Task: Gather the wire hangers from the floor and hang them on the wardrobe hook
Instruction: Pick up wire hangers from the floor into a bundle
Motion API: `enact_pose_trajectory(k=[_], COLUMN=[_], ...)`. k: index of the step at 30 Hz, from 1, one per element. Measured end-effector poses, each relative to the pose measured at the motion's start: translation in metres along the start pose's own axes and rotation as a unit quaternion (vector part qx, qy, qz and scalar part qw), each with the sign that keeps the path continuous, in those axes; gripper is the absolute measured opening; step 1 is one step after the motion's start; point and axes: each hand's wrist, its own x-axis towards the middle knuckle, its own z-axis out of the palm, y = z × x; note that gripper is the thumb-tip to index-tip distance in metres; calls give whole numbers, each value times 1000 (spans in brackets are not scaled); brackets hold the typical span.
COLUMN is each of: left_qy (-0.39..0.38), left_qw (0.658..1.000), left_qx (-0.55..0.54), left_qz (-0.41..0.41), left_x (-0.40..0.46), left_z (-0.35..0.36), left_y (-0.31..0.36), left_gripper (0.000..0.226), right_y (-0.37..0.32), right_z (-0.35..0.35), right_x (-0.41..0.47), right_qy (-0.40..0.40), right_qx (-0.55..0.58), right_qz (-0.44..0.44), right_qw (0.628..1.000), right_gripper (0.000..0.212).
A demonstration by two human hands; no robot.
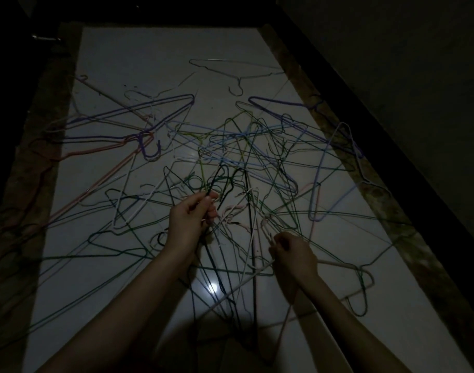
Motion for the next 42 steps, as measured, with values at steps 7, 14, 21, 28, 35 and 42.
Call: enact_pose_trajectory(k=[7,14,21,28,35,42], left_qy=[5,-8,-22,-38,-44,-51], left_qw=[999,998,999,998,997,998], left_qx=[40,55,41,47,56,42], left_qz=[25,19,7,12,26,13], left_x=[-1,2,-1,0,-6,-10], left_z=[-5,-4,-7,-6,-3,6], left_y=[6,8,8,12,14,17], left_gripper=[26,21,27,26,26,29], right_y=[-15,-36,-41,-57,-40,-29], right_z=[-9,-23,-39,-76,-76,-93], right_x=[-14,-13,-11,-16,-16,-28], right_qy=[48,78,84,127,80,43], right_qx=[125,104,86,91,-22,-132], right_qz=[-66,-120,-109,-137,-81,-90], right_qw=[989,984,987,978,993,986], right_gripper=[18,19,18,20,21,23])
